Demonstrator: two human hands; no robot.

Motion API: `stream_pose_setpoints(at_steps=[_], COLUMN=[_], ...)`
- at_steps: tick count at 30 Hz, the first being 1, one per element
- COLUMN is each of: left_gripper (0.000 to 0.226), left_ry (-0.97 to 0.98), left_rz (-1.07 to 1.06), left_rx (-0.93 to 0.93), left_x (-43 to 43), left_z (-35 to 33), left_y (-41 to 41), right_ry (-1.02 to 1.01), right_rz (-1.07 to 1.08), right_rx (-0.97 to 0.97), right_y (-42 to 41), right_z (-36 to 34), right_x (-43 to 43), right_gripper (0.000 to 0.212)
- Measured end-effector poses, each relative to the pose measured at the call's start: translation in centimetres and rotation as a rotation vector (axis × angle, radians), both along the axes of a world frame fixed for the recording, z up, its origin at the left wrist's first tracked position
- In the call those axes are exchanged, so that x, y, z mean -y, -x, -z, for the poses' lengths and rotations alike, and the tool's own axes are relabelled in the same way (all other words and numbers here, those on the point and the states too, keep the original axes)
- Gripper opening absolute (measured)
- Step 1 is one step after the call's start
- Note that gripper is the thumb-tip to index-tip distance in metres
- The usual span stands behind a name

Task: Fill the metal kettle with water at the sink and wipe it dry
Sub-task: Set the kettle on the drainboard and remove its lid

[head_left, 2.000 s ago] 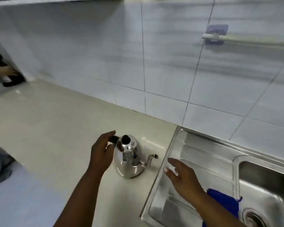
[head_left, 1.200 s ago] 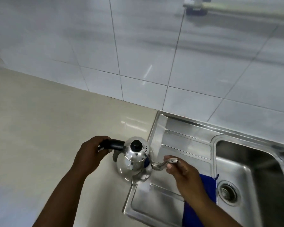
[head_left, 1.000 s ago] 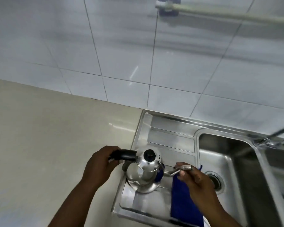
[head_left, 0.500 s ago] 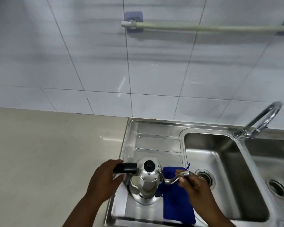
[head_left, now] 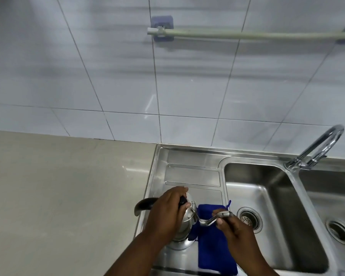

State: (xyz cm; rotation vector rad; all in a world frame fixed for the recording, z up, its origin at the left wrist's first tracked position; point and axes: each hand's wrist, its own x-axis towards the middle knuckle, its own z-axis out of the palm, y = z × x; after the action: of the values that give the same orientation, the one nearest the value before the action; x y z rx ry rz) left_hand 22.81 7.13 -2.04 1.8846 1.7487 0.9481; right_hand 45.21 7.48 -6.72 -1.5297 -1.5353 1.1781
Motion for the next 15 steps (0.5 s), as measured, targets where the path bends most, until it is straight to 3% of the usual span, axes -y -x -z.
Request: stream_pose_setpoints(at_steps=[2, 3, 6, 10, 15], left_gripper=[0.037, 0.038, 0.039, 0.033, 0.029], left_ry=[-0.023, -0.022, -0.041, -0.083, -0.238], left_rz=[-0.001, -0.011, -0.042, -0.042, -0.247], left_rx=[-0.011, 0.013, 0.178, 0.31, 0.423], left_x=[0.0, 0.0, 0.1, 0.4, 1.4], left_z=[0.3, 0.3, 0.5, 0.2, -2.0], left_y=[-0.1, -0.2, -0.4, -0.2, 3.4], right_ry=[-0.011, -0.025, -0.035, -0.07, -0.046], right_rz=[0.0, 0.0, 0.004, -0.032, -0.068], right_rx=[-0.006, -0.006, 0.005, 0.042, 0.094], right_y=[0.0, 0.0, -0.1, -0.4, -1.0], right_z=[0.1, 0.2, 0.4, -0.1, 0.6], right_x=[0.0, 0.1, -0.1, -0.3, -0.5], right_gripper=[0.019, 0.028, 0.016, 0.021, 0.025])
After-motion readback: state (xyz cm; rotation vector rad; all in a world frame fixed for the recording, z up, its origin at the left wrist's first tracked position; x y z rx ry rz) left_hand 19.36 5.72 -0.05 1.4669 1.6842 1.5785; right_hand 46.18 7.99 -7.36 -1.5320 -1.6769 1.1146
